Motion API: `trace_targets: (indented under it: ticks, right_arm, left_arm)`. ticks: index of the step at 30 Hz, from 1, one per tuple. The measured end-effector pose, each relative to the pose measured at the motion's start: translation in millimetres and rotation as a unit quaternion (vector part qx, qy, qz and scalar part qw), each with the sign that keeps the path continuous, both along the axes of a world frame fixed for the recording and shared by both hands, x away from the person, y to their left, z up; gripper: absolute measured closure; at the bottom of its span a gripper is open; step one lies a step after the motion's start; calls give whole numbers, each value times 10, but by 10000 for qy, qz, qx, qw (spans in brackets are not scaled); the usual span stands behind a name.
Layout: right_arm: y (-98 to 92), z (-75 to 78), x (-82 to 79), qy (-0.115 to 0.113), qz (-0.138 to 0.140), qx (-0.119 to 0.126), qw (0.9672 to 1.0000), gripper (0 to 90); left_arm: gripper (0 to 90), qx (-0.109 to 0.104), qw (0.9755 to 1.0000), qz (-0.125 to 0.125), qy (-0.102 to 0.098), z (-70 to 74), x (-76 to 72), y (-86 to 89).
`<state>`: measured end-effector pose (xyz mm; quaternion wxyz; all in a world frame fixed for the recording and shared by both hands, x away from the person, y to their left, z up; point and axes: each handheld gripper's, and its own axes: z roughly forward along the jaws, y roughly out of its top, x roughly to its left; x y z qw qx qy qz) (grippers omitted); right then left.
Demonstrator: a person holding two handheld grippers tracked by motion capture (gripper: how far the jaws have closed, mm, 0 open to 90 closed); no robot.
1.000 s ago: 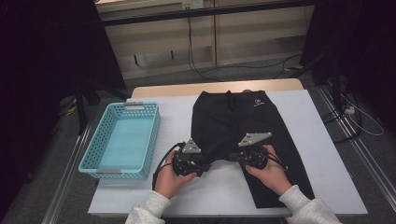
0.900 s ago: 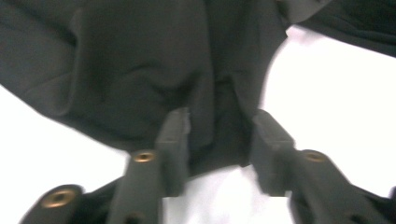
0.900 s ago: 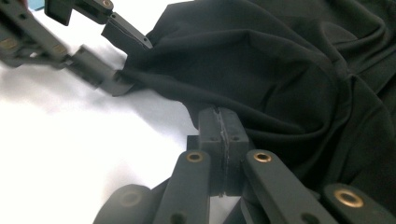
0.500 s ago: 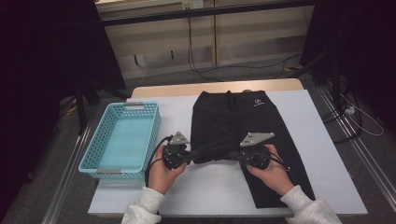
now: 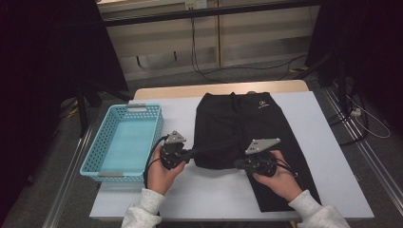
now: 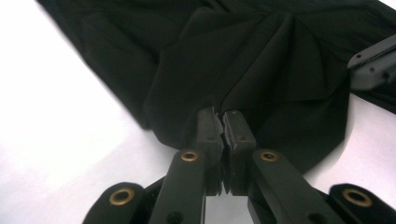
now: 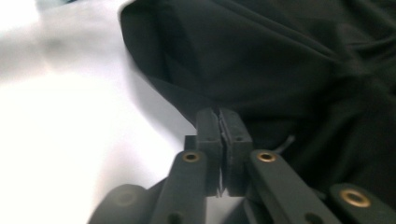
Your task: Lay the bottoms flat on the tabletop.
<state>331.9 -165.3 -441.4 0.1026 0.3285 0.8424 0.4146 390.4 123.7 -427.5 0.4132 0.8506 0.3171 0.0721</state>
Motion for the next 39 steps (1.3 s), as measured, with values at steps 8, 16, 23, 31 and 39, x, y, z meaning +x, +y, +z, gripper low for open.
trace_targets:
  ticks: [8, 16, 23, 31, 39]
  right_arm:
    - [105, 52, 14, -306, 0, -66, 9995, 724]
    - [301, -116, 153, -177, -5, -377, 9991, 607]
    - [293, -187, 195, -196, -173, -642, 9976, 797]
    - [178, -167, 178, 77, -91, -503, 9987, 900]
    - [5, -59, 76, 151, -32, -194, 9997, 900]
  left_arm:
    - [858, 57, 9999, -94, 28, -33, -16, -50]
    - [844, 121, 9997, -201, 78, -59, -40, -99]
    - [833, 116, 9996, -230, 141, -76, -64, -116]
    - [751, 99, 9992, -310, 244, -93, -89, -149]
    - [530, -2, 9997, -184, 150, -65, -109, -136]
